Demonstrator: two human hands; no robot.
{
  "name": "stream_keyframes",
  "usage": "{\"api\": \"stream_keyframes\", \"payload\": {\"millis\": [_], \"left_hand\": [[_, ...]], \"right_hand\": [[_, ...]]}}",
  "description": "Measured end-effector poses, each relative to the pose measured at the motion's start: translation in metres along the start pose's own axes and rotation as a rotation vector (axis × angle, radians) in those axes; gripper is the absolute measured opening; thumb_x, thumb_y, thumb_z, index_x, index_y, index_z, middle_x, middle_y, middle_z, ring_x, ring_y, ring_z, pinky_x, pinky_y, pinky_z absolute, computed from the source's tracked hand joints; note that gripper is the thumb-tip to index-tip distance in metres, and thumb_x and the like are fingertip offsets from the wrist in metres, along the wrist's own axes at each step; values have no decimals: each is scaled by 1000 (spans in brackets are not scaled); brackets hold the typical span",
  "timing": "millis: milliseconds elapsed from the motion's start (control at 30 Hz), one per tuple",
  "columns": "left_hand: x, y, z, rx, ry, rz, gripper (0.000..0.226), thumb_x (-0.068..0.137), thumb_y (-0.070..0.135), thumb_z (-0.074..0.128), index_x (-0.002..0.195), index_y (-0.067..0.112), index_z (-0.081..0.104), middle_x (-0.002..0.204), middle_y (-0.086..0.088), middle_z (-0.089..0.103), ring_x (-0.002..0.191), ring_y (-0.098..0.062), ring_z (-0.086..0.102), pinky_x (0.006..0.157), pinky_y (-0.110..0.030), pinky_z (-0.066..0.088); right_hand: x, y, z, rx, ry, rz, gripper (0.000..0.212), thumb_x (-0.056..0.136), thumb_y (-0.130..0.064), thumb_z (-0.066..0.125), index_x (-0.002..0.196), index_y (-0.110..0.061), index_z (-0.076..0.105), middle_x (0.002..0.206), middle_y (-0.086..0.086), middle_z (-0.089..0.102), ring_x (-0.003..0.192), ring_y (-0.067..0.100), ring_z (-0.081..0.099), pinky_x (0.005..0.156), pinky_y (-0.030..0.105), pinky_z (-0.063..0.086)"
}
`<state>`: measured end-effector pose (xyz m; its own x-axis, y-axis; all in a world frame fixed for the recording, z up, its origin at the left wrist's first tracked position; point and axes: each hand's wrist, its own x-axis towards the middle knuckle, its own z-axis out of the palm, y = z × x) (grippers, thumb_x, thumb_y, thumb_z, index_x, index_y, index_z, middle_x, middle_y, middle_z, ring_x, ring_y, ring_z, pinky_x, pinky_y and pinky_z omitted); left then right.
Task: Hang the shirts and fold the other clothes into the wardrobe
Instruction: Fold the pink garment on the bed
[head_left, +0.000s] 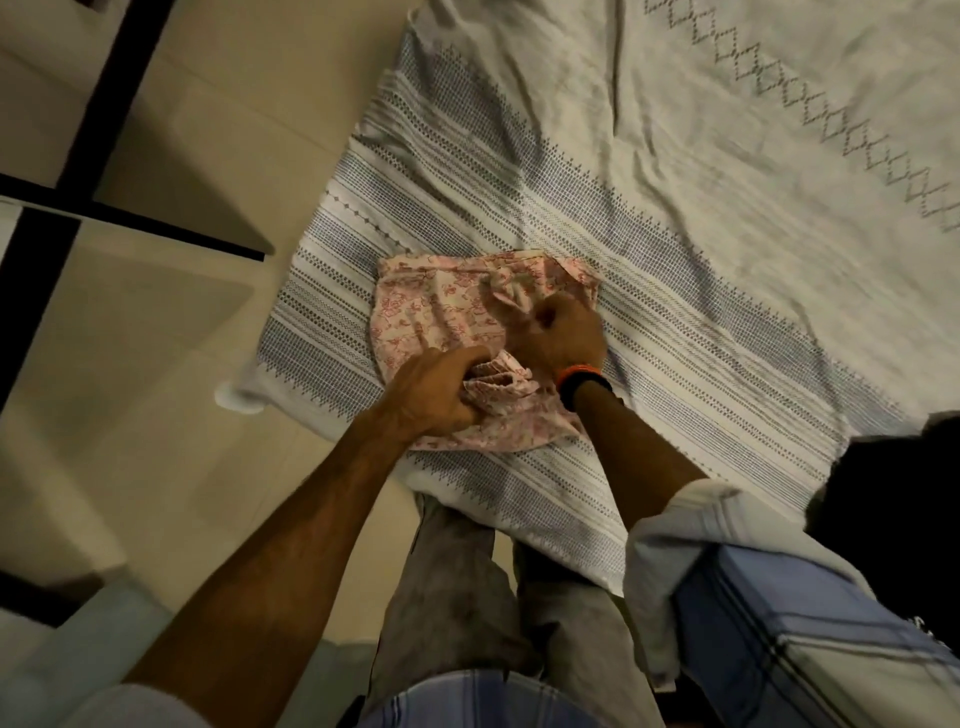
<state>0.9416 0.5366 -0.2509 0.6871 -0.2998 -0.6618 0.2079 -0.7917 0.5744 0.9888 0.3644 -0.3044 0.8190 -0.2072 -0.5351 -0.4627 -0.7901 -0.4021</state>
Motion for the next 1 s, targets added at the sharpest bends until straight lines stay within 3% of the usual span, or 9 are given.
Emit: {"api": "stream_keyframes", "payload": {"millis": [100, 200, 333, 433, 500, 633, 733, 867, 1000], "left_hand": [[0, 9, -4, 2, -3, 18, 78, 72, 34, 85, 140, 20, 50, 127, -6, 66, 113, -26, 63, 100, -35, 48], [2, 19, -7, 23, 0, 42, 78, 73, 39, 84, 140, 17, 50, 127, -6, 66, 110, -25, 64, 100, -34, 47], [4, 26, -4, 101, 0, 50, 73, 73, 37, 84, 136, 19, 52, 121, -3, 69, 101, -22, 66, 89, -24, 43], [4, 32, -2, 146, 2, 53, 72, 74, 39, 82, 136, 19, 52, 121, -3, 69, 100, -24, 66, 88, -26, 44], [6, 32, -1, 164, 25, 40, 74, 74, 43, 82, 137, 20, 52, 122, -3, 68, 102, -24, 66, 90, -30, 46], [6, 37, -3, 143, 73, 43, 59, 73, 50, 80, 121, 20, 63, 108, -1, 71, 94, -23, 66, 84, -31, 47], [2, 38, -12, 217, -4, 23, 58, 68, 50, 84, 113, 19, 64, 100, 1, 69, 95, -22, 64, 90, -37, 47], [-7, 18, -31, 641, -109, -71, 54, 67, 54, 79, 114, 30, 67, 94, 3, 63, 105, -21, 54, 102, -42, 32], [-9, -5, -39, 449, -109, -213, 59, 70, 57, 78, 116, 23, 65, 102, -1, 66, 105, -24, 57, 107, -44, 34]], "right_hand": [[1, 17, -21, 394, 284, 458, 14, 93, -19, 56, 106, -14, 59, 97, 2, 64, 87, 20, 62, 67, 30, 45], [-7, 31, -32, 246, 388, 300, 14, 95, -19, 56, 108, -14, 59, 102, 2, 66, 85, 16, 61, 74, 31, 50], [-18, 43, -30, 163, -95, -163, 21, 94, -13, 62, 114, -12, 68, 117, 6, 70, 91, 11, 65, 87, 28, 57], [-32, 35, -34, 144, -203, -91, 26, 102, -29, 49, 108, -14, 68, 102, 5, 72, 82, 14, 65, 83, 35, 54], [-46, 26, -43, 392, -200, -37, 39, 103, -45, 42, 97, -16, 68, 90, -1, 69, 76, 9, 61, 74, 31, 48], [-57, 28, -59, 637, -662, -86, 41, 84, -45, 66, 110, -14, 69, 103, -1, 73, 92, 12, 70, 85, 29, 54], [-50, 37, -62, 245, -628, -291, 21, 76, -29, 83, 91, -20, 72, 84, -9, 74, 82, 16, 70, 82, 33, 57], [-48, 41, -75, 334, -611, -310, 12, 81, -12, 78, 87, -21, 73, 77, -16, 71, 75, -2, 66, 74, 14, 52], [-42, 47, -70, 332, -531, -226, 21, 81, -24, 79, 80, -5, 70, 75, 17, 68, 71, 29, 62, 70, 45, 55]]}}
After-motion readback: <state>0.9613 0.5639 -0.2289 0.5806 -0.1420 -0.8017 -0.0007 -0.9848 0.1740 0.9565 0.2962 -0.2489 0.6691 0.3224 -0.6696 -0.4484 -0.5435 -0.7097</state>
